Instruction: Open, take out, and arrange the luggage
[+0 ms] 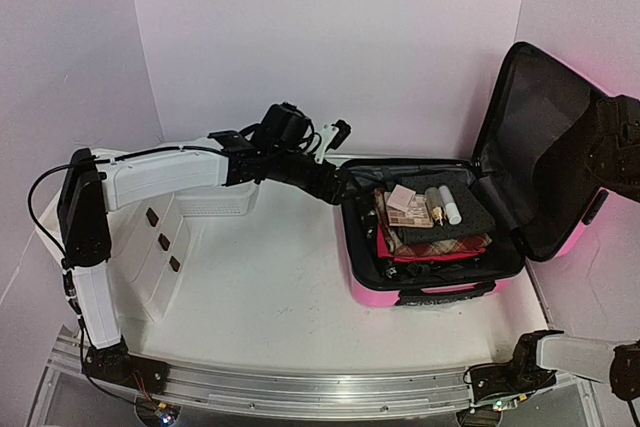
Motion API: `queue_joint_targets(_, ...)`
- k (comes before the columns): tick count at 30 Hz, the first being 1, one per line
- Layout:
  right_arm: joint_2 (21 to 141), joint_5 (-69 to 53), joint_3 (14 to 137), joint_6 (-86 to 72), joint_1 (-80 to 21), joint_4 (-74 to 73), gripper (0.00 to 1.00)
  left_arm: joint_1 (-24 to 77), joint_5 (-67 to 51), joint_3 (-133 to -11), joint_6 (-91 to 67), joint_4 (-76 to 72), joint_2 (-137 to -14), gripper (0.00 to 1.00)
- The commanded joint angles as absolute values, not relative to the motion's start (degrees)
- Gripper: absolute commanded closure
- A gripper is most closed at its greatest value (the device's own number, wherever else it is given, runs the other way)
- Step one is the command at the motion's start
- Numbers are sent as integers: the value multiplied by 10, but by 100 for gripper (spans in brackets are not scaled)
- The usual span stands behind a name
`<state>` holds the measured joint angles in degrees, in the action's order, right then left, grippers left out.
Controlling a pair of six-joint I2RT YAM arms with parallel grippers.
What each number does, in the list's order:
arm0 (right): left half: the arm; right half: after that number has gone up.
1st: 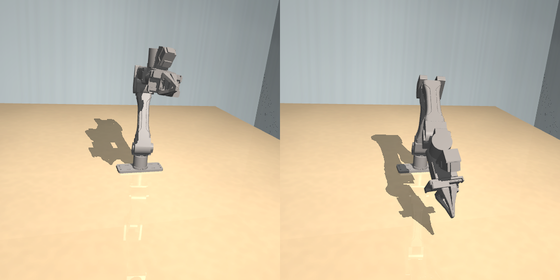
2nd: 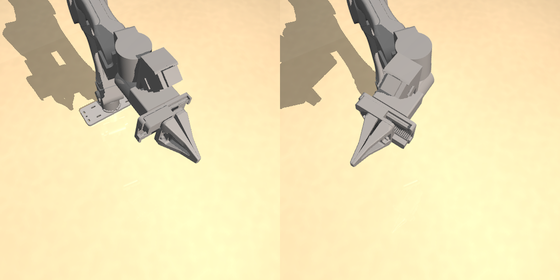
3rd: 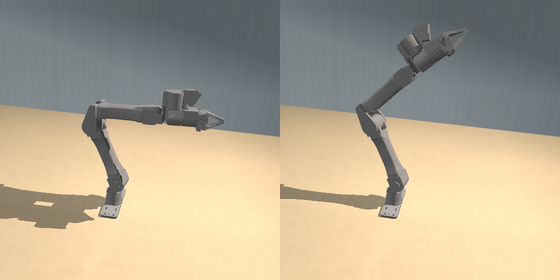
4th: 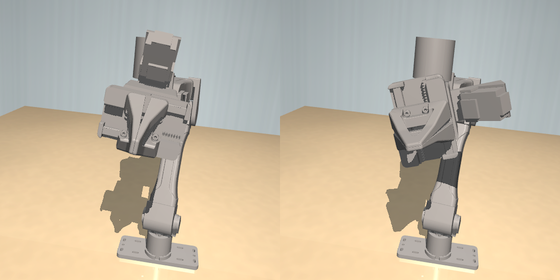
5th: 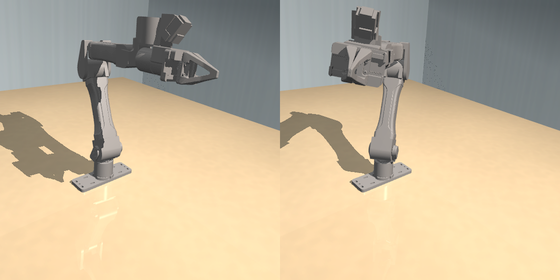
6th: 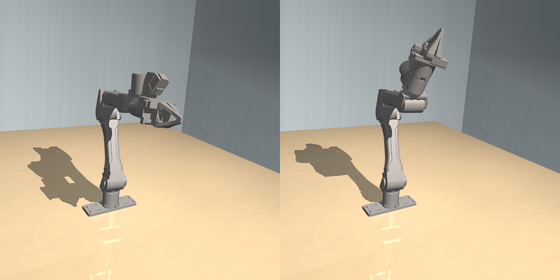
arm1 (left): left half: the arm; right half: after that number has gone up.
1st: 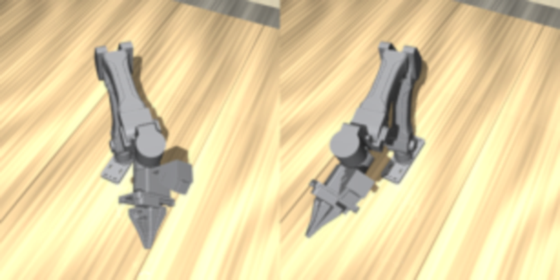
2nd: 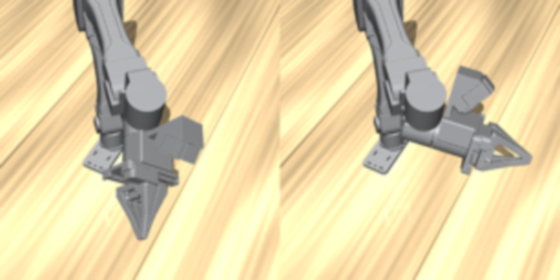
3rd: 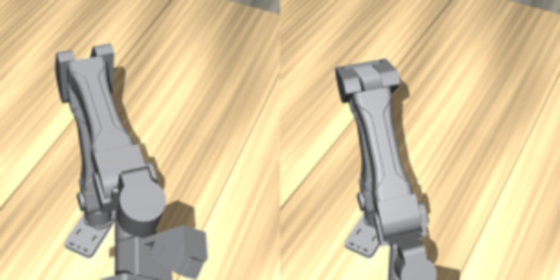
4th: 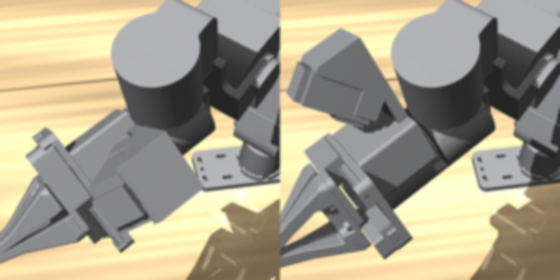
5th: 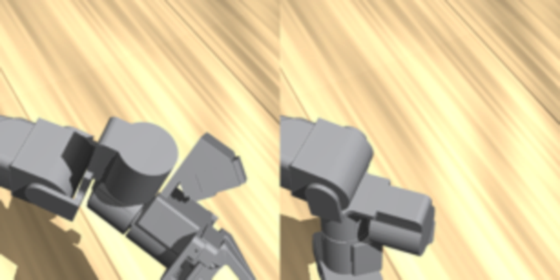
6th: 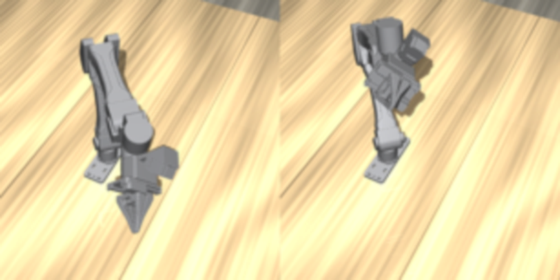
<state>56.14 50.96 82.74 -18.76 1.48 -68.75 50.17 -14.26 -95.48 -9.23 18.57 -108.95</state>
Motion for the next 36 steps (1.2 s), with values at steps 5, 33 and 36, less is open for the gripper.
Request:
queue_joint_targets(5, 473, 282, 860, -126, 18, -751, 2, 501, -160, -898, -80, 200, -1000, 10)
queue_joint_targets(33, 432, -501, 645, -199, 18, -523, 2, 318, 213, -853, -142, 721, -680, 3)
queue_joint_targets(36, 442, -488, 646, -205, 18, -534, 2, 274, 199, -840, -136, 721, -693, 5)
